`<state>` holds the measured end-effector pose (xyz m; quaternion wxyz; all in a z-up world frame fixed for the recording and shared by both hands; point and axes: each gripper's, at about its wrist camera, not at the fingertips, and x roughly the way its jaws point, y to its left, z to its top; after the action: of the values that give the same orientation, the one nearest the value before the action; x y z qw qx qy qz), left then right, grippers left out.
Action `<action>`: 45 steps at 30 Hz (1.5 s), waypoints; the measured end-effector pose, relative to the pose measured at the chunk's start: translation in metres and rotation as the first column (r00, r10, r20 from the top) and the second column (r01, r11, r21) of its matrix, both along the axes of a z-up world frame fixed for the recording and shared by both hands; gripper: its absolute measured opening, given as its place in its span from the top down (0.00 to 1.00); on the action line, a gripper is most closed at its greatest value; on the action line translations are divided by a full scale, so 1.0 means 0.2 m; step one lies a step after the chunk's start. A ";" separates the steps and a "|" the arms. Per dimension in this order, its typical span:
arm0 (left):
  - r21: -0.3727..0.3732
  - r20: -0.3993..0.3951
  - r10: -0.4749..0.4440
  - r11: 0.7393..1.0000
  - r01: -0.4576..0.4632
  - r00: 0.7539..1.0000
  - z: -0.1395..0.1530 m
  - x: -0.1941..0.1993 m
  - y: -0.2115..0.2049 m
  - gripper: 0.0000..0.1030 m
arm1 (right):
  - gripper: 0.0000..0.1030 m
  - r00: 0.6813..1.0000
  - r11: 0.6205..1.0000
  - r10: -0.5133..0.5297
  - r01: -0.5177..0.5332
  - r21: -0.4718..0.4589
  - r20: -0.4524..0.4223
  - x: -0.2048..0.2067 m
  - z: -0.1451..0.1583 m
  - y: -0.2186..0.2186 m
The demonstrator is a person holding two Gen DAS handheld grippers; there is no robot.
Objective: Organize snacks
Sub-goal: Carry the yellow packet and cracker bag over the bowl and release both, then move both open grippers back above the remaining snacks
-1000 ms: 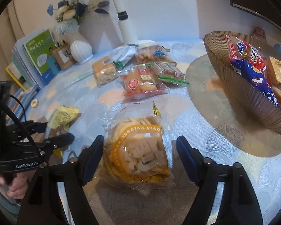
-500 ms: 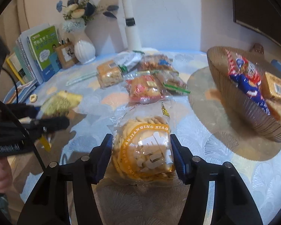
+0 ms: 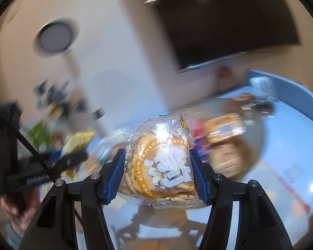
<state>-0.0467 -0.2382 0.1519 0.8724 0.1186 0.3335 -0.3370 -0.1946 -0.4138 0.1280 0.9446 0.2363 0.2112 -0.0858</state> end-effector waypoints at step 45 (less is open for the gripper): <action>0.020 -0.159 0.457 0.888 -0.460 0.875 -0.62 0.30 1.12 0.38 | 0.24 0.878 0.916 0.295 -0.372 -0.151 -0.376 0.54 -0.48 0.83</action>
<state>0.0135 -0.0140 0.0270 0.8990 0.0012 0.4175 -0.1324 -0.0872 -0.2487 0.0328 0.9132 0.0722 0.4007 0.0161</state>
